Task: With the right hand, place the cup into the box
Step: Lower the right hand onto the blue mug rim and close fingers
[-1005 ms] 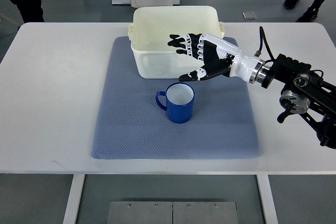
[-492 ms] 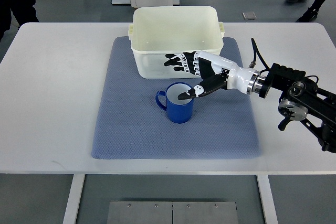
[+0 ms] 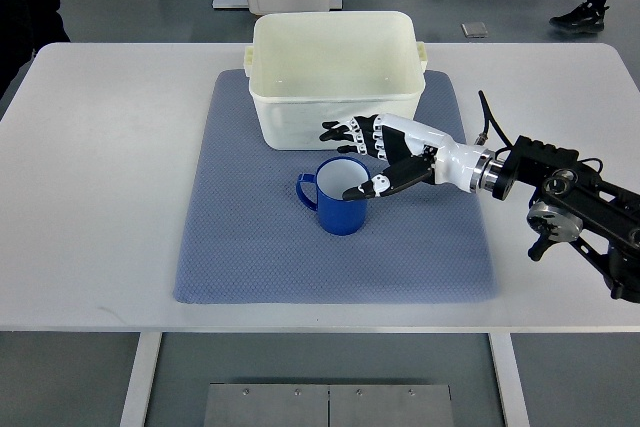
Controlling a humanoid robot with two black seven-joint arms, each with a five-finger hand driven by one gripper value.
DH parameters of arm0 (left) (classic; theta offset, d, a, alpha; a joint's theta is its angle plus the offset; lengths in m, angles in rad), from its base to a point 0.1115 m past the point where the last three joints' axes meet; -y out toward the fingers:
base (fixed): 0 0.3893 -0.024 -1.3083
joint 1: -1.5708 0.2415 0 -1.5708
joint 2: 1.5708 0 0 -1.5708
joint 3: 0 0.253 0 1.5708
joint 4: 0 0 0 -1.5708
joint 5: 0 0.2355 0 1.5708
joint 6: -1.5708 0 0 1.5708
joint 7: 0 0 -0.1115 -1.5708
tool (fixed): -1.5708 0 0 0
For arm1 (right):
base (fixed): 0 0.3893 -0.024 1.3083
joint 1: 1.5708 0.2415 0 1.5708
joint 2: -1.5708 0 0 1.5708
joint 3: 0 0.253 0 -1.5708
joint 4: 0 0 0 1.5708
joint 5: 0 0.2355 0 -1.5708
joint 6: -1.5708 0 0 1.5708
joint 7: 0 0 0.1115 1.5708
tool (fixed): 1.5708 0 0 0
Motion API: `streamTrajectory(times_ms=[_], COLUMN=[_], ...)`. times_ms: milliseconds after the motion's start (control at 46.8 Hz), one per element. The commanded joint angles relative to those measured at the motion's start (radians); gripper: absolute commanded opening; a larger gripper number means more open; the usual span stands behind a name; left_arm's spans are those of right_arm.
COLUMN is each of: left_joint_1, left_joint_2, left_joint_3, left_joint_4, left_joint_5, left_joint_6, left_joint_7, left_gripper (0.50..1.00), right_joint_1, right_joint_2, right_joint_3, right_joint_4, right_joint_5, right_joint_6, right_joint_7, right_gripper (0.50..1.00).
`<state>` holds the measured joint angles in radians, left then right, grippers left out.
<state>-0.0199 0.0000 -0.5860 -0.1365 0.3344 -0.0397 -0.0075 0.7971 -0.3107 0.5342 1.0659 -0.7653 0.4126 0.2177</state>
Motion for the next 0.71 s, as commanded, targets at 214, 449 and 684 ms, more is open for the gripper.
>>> streamTrajectory(times_ms=[214,449,684], left_joint_1=[0.000,0.000,0.000], left_joint_2=[0.000,0.000,0.000], left_joint_3=[0.000,0.000,0.000], left_joint_4=[0.000,0.000,0.000], left_joint_5=[0.000,0.000,0.000], left_joint_6=[0.000,0.000,0.000], left_joint_7=[0.000,0.000,0.000], left_gripper=[1.000,1.000,1.000], right_joint_1=[-0.010,-0.010,-0.010], right_joint_2=[0.030,0.048,0.062], right_joint_3=[-0.003,-0.002,-0.005], right_joint_4=[-0.041,-0.072,-0.078], right_joint_5=[0.001,0.001,0.001], right_joint_6=[0.000,-0.002,-0.002], right_joint_7=[0.000,0.000,-0.001], right_gripper=[0.966,0.966,0.968])
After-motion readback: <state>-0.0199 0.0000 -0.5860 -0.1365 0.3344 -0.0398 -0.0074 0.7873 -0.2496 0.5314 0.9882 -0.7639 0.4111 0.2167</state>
